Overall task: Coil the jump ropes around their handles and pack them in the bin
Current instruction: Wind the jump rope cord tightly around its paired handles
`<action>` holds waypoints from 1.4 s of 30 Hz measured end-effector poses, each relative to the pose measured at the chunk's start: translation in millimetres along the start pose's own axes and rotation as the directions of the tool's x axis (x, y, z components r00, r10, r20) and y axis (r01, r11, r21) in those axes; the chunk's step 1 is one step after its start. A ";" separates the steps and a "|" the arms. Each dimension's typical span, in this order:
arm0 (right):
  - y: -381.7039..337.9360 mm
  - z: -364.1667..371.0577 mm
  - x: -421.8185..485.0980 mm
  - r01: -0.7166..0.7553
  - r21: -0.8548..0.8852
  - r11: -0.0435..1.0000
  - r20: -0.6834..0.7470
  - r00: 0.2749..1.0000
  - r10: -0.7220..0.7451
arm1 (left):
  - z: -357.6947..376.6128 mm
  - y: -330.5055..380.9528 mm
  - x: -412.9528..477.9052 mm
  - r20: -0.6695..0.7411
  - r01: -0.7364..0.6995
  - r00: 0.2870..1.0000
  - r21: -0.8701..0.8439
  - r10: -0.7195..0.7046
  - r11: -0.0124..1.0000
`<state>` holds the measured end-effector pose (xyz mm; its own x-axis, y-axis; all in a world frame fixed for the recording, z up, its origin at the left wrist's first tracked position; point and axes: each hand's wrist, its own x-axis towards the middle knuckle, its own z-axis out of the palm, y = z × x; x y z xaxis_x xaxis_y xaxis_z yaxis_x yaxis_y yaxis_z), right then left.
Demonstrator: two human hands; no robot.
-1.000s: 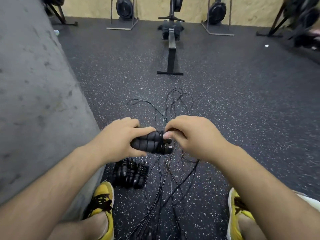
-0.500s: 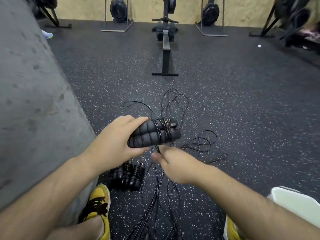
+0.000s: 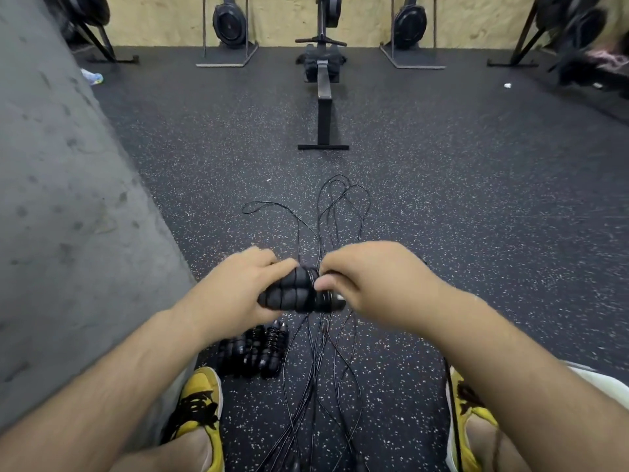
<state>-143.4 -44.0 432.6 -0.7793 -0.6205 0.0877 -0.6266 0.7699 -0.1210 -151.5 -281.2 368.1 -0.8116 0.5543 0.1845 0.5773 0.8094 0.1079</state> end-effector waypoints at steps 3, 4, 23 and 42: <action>26.0 0.0 5.6 -0.011 0.137 0.991 -0.062 0.998 0.020 | -9.8 22.7 -2.1 0.010 -0.131 0.991 -0.178 0.135 0.975; 33.9 1.9 6.2 -0.046 0.224 0.973 -0.059 0.996 0.060 | -14.6 29.0 -2.8 -0.004 -0.136 0.990 -0.230 0.138 0.964; -36.1 17.6 -0.6 -0.221 0.319 0.922 0.412 0.908 0.075 | -0.2 -9.0 4.4 -0.054 0.276 0.957 -0.117 -0.284 0.954; 37.1 47.2 13.4 -0.271 0.349 0.897 0.301 0.939 0.167 | -29.2 57.9 -9.9 -0.082 0.186 0.964 -0.472 -0.252 0.862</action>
<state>-176.8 -30.8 382.5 -0.8339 -0.4991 -0.2356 -0.3478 0.8066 -0.4778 -107.5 -245.4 401.0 -0.9209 0.3143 0.2307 0.3893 0.7091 0.5879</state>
